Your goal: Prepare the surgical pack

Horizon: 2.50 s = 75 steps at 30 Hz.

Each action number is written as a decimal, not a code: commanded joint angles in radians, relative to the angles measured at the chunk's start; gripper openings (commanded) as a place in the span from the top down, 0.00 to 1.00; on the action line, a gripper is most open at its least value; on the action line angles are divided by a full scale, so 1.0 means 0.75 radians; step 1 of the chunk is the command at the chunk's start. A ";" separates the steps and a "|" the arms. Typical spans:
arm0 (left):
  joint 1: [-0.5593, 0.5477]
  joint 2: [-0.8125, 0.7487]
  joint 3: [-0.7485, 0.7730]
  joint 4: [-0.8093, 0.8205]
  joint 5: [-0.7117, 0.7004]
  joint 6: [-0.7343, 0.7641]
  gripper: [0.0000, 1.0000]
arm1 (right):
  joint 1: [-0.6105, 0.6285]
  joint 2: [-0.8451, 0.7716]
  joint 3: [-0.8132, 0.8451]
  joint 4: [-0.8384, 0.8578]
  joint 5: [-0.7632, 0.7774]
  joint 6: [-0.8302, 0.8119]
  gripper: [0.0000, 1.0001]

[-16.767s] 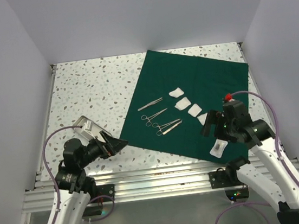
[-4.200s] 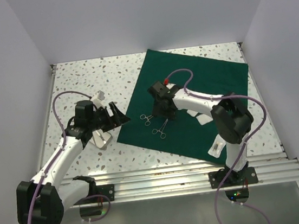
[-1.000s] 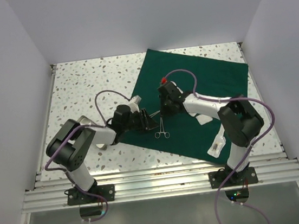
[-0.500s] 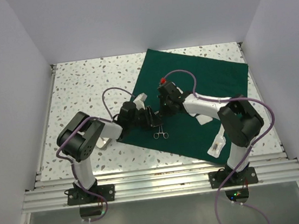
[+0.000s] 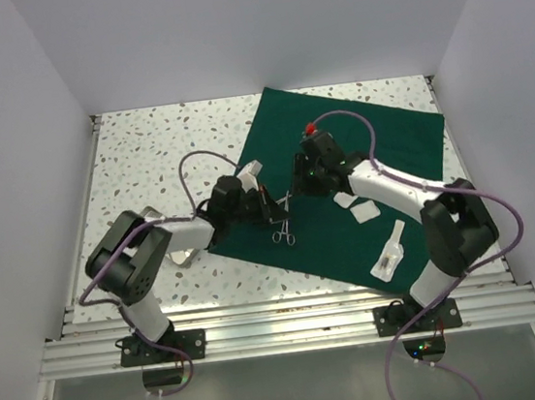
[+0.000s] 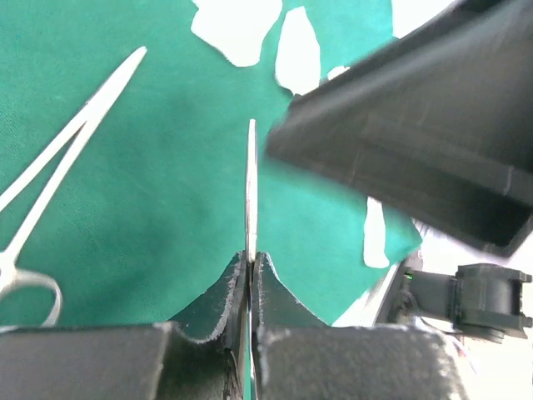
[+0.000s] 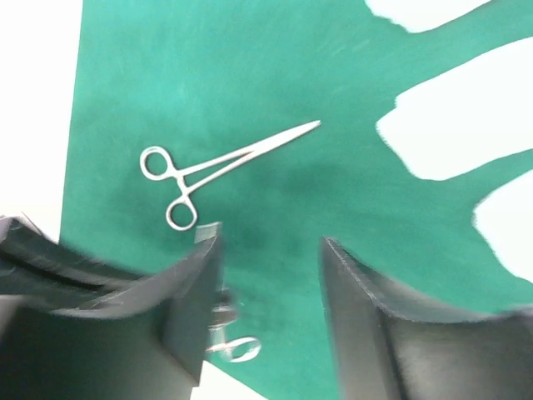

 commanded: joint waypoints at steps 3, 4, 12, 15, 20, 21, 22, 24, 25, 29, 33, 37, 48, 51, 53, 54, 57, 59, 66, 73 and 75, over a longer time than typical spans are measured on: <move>0.106 -0.405 -0.067 -0.301 -0.099 0.080 1.00 | -0.065 -0.262 0.128 -0.188 0.196 -0.148 0.37; 0.183 -0.456 -0.086 -0.347 -0.107 0.082 1.00 | -0.065 -0.282 0.136 -0.207 0.215 -0.189 0.36; 0.700 -0.958 -0.215 -0.881 -0.312 0.174 1.00 | -0.069 -0.336 0.040 -0.162 0.143 -0.230 0.31; 0.858 -0.987 -0.219 -0.971 -0.332 0.221 1.00 | -0.069 -0.327 0.013 -0.142 0.094 -0.230 0.31; 1.012 -0.889 -0.227 -0.979 -0.328 0.291 1.00 | -0.071 -0.340 -0.034 -0.105 0.070 -0.249 0.30; 1.042 -0.874 -0.235 -0.969 -0.334 0.295 1.00 | -0.069 -0.340 -0.036 -0.103 0.067 -0.259 0.30; 1.055 -0.848 -0.243 -0.943 -0.340 0.299 1.00 | -0.069 -0.340 -0.042 -0.103 0.067 -0.263 0.30; 1.071 -0.817 -0.266 -0.906 -0.310 0.297 1.00 | -0.071 -0.344 -0.054 -0.099 0.070 -0.271 0.30; 1.075 -0.797 -0.270 -0.889 -0.296 0.289 1.00 | -0.069 -0.346 -0.058 -0.095 0.061 -0.273 0.30; 1.075 -0.703 -0.288 -0.832 -0.255 0.275 1.00 | -0.069 -0.334 -0.085 -0.064 0.029 -0.269 0.30; 1.077 -0.664 -0.301 -0.803 -0.253 0.275 1.00 | -0.069 -0.307 -0.099 -0.040 -0.020 -0.251 0.30; 1.079 -0.600 -0.276 -0.846 -0.263 0.287 0.84 | -0.071 -0.240 -0.095 0.005 -0.069 -0.188 0.30; 1.092 -0.657 -0.252 -0.936 -0.316 0.332 0.52 | -0.051 0.079 0.179 -0.111 0.051 0.164 0.34; 1.092 -0.696 -0.219 -0.985 -0.340 0.350 0.45 | -0.004 0.173 0.285 -0.181 0.167 0.281 0.34; 1.092 -0.735 -0.205 -1.016 -0.345 0.363 0.44 | 0.037 0.253 0.336 -0.240 0.235 0.384 0.34; 1.092 -0.749 -0.192 -1.024 -0.347 0.365 0.43 | 0.047 0.280 0.393 -0.266 0.257 0.424 0.35; 1.088 -0.829 -0.180 -1.043 -0.341 0.391 0.41 | 0.102 0.392 0.522 -0.383 0.347 0.551 0.37; 1.081 -0.856 -0.184 -1.039 -0.316 0.395 0.41 | 0.157 0.472 0.594 -0.481 0.441 0.648 0.38; 0.955 -0.893 -0.158 -1.039 -0.271 0.350 0.38 | 0.223 0.672 0.872 -0.735 0.624 0.874 0.43; 0.846 -0.889 -0.129 -1.039 -0.277 0.320 0.33 | 0.219 0.703 0.909 -0.794 0.720 0.915 0.50; 0.846 -0.872 -0.106 -1.055 -0.277 0.322 0.31 | 0.203 0.714 0.915 -0.800 0.718 0.917 0.51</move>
